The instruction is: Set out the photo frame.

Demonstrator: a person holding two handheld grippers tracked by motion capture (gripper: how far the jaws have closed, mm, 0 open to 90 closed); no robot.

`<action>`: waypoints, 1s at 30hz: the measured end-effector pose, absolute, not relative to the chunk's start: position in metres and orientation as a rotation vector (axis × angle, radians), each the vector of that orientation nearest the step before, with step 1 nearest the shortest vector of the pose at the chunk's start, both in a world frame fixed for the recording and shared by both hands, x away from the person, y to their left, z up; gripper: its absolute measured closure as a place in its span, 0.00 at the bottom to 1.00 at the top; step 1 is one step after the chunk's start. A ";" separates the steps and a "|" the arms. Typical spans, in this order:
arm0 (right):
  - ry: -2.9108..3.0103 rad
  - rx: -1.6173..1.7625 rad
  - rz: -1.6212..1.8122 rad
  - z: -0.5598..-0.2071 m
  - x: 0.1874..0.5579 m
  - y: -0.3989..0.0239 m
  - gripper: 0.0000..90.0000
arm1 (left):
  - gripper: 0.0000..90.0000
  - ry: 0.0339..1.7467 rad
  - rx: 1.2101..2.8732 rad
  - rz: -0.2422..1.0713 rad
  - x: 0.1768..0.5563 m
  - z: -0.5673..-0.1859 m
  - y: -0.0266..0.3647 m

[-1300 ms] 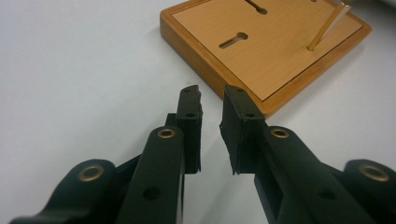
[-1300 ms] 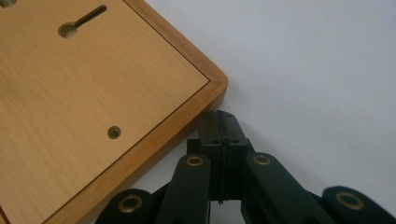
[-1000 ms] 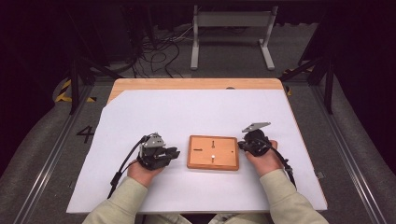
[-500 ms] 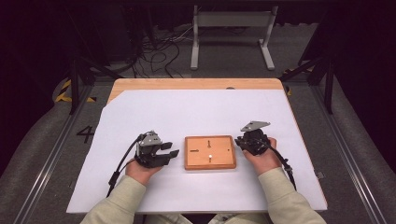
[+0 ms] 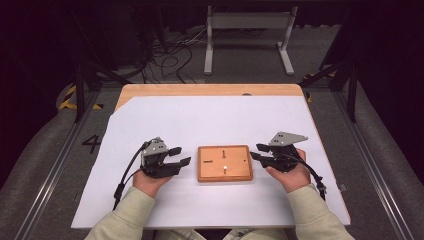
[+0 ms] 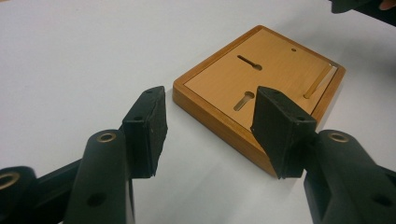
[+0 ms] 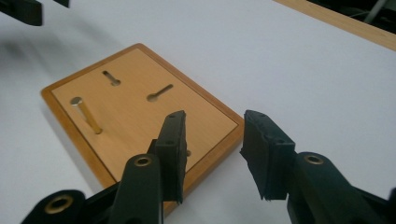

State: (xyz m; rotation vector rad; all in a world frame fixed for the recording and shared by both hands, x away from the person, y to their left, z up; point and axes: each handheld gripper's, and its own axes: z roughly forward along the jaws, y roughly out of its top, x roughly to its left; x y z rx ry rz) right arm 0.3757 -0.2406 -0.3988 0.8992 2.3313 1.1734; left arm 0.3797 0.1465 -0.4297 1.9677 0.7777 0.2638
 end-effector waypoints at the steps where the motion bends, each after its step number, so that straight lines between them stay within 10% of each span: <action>1: 2.336 0.884 1.185 -0.397 0.374 -0.240 0.65 | 0.50 0.777 1.965 0.263 0.380 -0.430 0.146; 30: 2.554 0.681 1.258 -0.396 0.369 -0.183 0.53 | 0.49 0.780 1.978 0.289 0.379 -0.432 0.148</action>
